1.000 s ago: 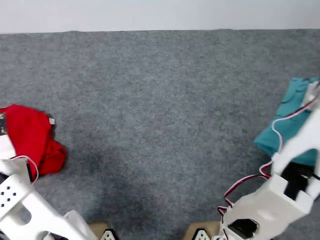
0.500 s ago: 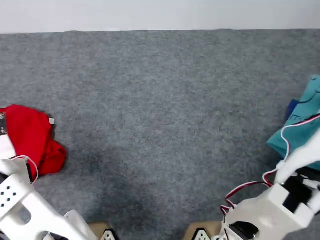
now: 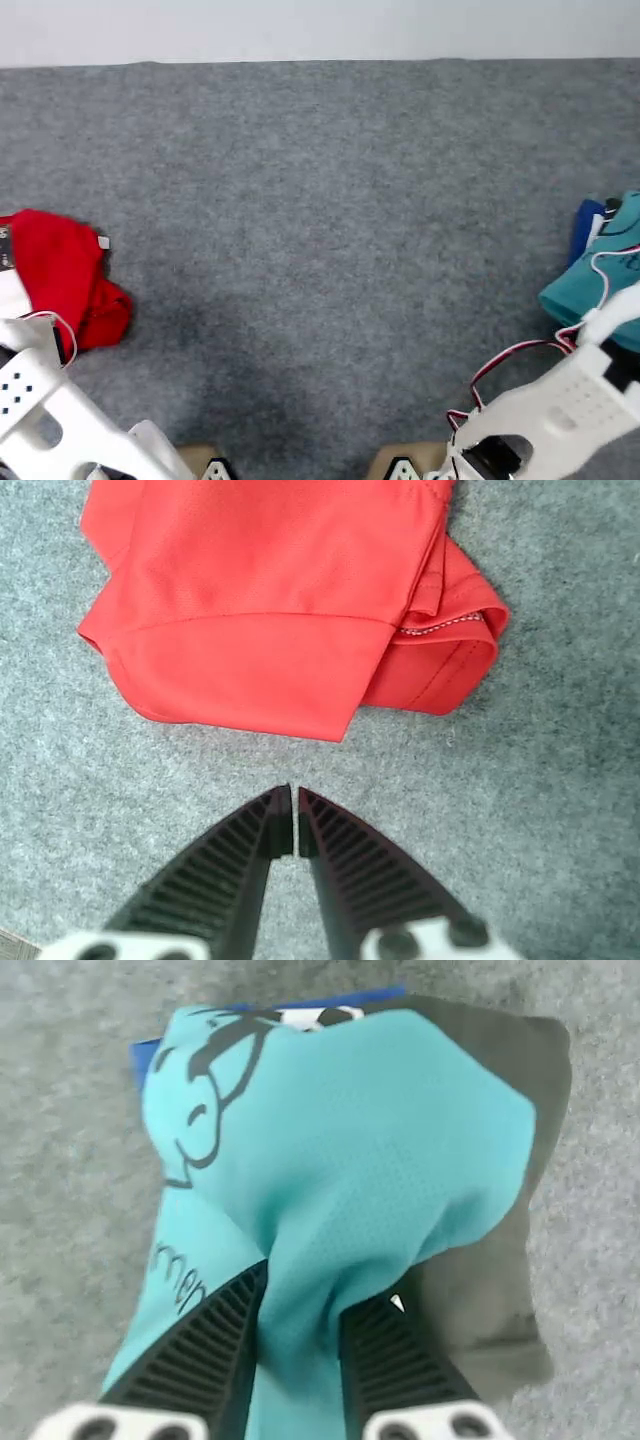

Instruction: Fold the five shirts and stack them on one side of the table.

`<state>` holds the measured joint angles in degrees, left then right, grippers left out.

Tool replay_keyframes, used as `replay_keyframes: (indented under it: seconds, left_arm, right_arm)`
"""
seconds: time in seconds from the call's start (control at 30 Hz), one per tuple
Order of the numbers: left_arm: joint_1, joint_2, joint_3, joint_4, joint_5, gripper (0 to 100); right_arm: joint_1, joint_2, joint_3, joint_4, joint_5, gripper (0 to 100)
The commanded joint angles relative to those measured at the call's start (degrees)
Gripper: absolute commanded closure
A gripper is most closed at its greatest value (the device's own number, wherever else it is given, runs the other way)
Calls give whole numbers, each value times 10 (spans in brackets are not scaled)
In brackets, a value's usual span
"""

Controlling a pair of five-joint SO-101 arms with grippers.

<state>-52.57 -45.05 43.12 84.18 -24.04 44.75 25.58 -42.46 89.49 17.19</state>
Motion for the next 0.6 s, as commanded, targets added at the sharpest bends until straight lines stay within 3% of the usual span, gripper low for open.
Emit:
replay_keyframes:
  seconds: [0.0,0.1,0.27,0.47,0.57]
  left_arm:
    - [-4,-12,-2,4,-4,984]
    - [-4,-12,-1,11,-4,984]
    - [-3,-12,-1,12,-4,984]
    - [-2,-12,-1,12,-4,984]
    - [-2,-12,-1,12,-4,984]
  right_arm:
    - [16,19,-11,-57,23,990]
    - [20,49,-11,-83,46,969]
    - [22,56,-12,-81,66,784]
    - [14,-36,-12,-77,56,778]
    - [5,-73,-11,-27,53,779]
